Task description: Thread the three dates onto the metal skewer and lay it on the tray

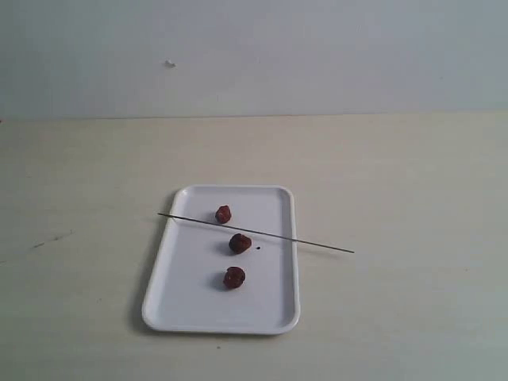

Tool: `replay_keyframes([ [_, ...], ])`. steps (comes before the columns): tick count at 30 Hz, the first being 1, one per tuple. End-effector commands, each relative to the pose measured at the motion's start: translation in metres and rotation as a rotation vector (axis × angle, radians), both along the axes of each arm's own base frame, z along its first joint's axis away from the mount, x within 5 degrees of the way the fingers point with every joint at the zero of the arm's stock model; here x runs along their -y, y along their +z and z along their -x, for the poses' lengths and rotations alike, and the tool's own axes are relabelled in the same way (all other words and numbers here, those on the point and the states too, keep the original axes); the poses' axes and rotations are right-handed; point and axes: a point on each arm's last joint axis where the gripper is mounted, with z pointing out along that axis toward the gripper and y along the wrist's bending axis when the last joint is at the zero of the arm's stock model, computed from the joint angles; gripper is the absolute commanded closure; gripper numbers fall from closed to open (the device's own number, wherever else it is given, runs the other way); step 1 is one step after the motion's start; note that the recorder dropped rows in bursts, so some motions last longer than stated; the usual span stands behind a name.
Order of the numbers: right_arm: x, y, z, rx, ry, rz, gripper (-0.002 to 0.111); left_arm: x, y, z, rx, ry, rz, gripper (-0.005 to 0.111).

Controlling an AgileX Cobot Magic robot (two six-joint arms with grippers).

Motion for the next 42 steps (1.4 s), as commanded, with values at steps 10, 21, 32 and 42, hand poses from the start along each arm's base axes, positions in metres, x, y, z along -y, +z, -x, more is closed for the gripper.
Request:
replay_keyframes([
  [10, -0.014, -0.096, -0.282, -1.599, 0.318, 0.508, 0.108, 0.000, 0.000, 0.000, 0.006, -0.002, 0.008, 0.107],
  [21, -0.145, -0.127, -0.315, -1.688, 1.047, 1.154, 0.099, 0.000, 0.000, 0.000, 0.006, -0.002, 0.008, 0.107],
  [32, -0.187, -0.184, -0.317, -1.680, 1.093, 1.396, 0.072, 0.000, 0.000, 0.000, 0.006, -0.002, 0.008, 0.107],
  [42, -0.194, -0.212, -0.332, -1.700, 1.101, 1.386, 0.072, 0.000, 0.000, 0.000, 0.006, -0.002, 0.008, 0.107],
])
